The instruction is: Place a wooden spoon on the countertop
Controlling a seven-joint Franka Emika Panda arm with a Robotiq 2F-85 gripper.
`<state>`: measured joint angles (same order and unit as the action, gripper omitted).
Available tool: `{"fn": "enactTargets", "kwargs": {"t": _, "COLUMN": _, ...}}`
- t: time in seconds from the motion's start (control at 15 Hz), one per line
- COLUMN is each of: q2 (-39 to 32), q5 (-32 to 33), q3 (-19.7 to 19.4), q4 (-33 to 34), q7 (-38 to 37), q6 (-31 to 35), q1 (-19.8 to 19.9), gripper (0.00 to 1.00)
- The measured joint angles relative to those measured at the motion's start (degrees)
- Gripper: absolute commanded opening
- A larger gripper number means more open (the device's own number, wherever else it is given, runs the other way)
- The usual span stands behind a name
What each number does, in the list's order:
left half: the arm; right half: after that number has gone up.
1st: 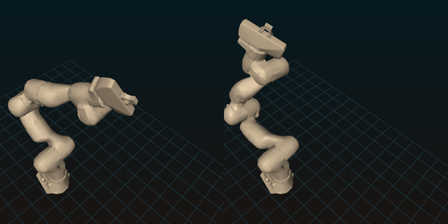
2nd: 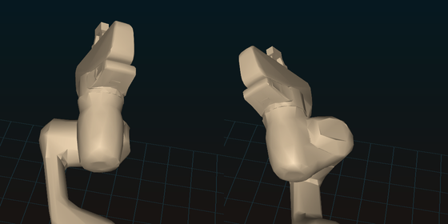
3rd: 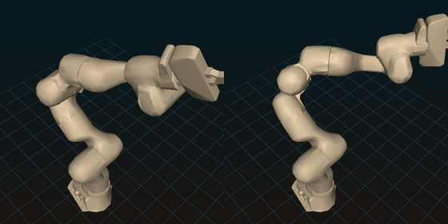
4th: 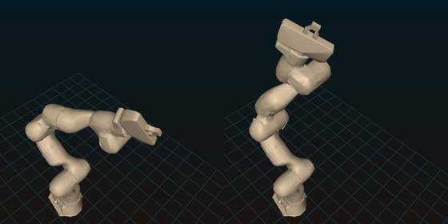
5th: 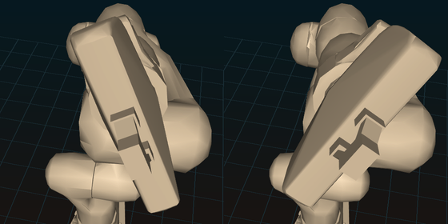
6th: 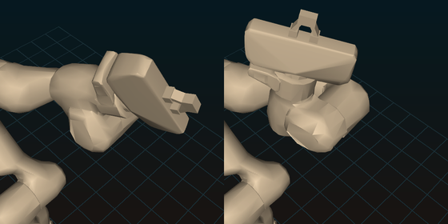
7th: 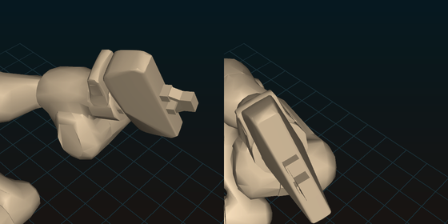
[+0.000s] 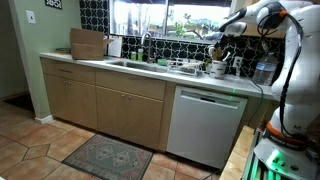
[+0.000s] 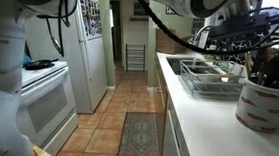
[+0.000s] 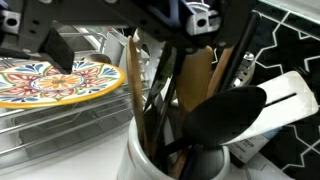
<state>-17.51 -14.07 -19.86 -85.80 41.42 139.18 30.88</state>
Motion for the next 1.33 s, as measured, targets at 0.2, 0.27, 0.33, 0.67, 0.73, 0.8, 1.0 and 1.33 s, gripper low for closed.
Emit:
{"fn": "enactTargets", "kwargs": {"t": 0.2, "q2": -2.42, "q5": -0.24, "q3": 2.42, "q4": 3.11, "q7": 0.83, "q6": -0.09, "q1": 2.11, "gripper": 1.00}}
{"fn": "enactTargets", "kwargs": {"t": 0.27, "q2": -3.01, "q5": -0.24, "q3": 3.13, "q4": 3.90, "q7": 0.99, "q6": -0.22, "q1": 2.70, "gripper": 1.00}}
{"fn": "enactTargets", "kwargs": {"t": 0.33, "q2": -3.52, "q5": -0.23, "q3": 3.80, "q4": 4.68, "q7": 1.19, "q6": -0.83, "q1": 3.23, "gripper": 1.00}}
{"fn": "enactTargets", "kwargs": {"t": 0.67, "q2": -4.33, "q5": 0.90, "q3": 4.52, "q4": 7.55, "q7": 1.10, "q6": -7.00, "q1": 4.44, "gripper": 1.00}}
{"fn": "enactTargets", "kwargs": {"t": 0.73, "q2": -4.32, "q5": 0.92, "q3": 4.53, "q4": 8.03, "q7": 1.10, "q6": -8.08, "q1": 4.59, "gripper": 1.00}}
{"fn": "enactTargets", "kwargs": {"t": 0.8, "q2": -4.32, "q5": 0.91, "q3": 4.47, "q4": 8.48, "q7": 1.10, "q6": -9.02, "q1": 4.61, "gripper": 1.00}}
{"fn": "enactTargets", "kwargs": {"t": 1.0, "q2": -4.32, "q5": 0.82, "q3": 4.56, "q4": 9.36, "q7": 1.11, "q6": -11.72, "q1": 4.52, "gripper": 1.00}}
{"fn": "enactTargets", "kwargs": {"t": 1.33, "q2": -4.90, "q5": 0.48, "q3": 4.85, "q4": 9.90, "q7": -0.13, "q6": -11.14, "q1": 4.29, "gripper": 0.51}}
